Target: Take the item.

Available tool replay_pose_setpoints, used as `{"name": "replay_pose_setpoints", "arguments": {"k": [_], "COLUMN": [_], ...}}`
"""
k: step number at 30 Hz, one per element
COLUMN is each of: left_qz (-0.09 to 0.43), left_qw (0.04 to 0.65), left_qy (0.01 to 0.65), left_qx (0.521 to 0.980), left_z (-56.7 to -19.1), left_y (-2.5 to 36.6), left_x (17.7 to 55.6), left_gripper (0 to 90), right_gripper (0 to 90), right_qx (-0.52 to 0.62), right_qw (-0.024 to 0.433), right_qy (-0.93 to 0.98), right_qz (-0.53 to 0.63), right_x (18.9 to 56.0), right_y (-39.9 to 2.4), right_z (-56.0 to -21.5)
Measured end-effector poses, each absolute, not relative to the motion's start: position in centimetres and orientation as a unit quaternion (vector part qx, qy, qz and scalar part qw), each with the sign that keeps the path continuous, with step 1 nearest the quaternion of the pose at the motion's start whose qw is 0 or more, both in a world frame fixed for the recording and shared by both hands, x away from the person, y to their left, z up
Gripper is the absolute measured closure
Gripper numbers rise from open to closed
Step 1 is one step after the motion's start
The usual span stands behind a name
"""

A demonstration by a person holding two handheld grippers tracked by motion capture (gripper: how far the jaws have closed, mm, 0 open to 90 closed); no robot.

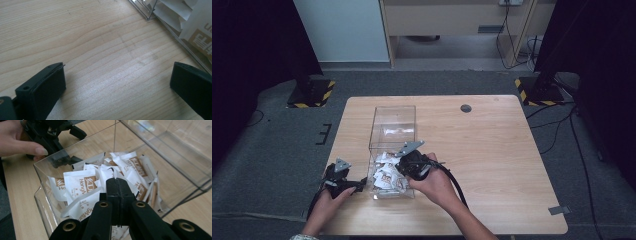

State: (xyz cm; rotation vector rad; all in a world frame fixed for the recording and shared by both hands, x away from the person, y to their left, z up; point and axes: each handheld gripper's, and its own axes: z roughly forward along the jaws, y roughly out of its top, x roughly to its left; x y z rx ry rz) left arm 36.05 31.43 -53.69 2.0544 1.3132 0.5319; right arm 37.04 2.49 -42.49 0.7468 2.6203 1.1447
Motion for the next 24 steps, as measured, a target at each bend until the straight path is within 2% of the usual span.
{"name": "replay_pose_setpoints", "arguments": {"k": [24], "left_qz": [0.202], "left_qw": [0.317], "left_qy": [0.499], "left_qx": [0.781], "left_z": [-53.7], "left_y": [31.4], "left_x": [36.0], "left_gripper": [0.0], "right_gripper": [89.8], "right_qx": [0.254], "right_qw": [0.107], "right_qy": [0.864], "right_qz": [0.421], "right_x": [37.1], "right_y": [0.8], "right_z": [-39.4]}}
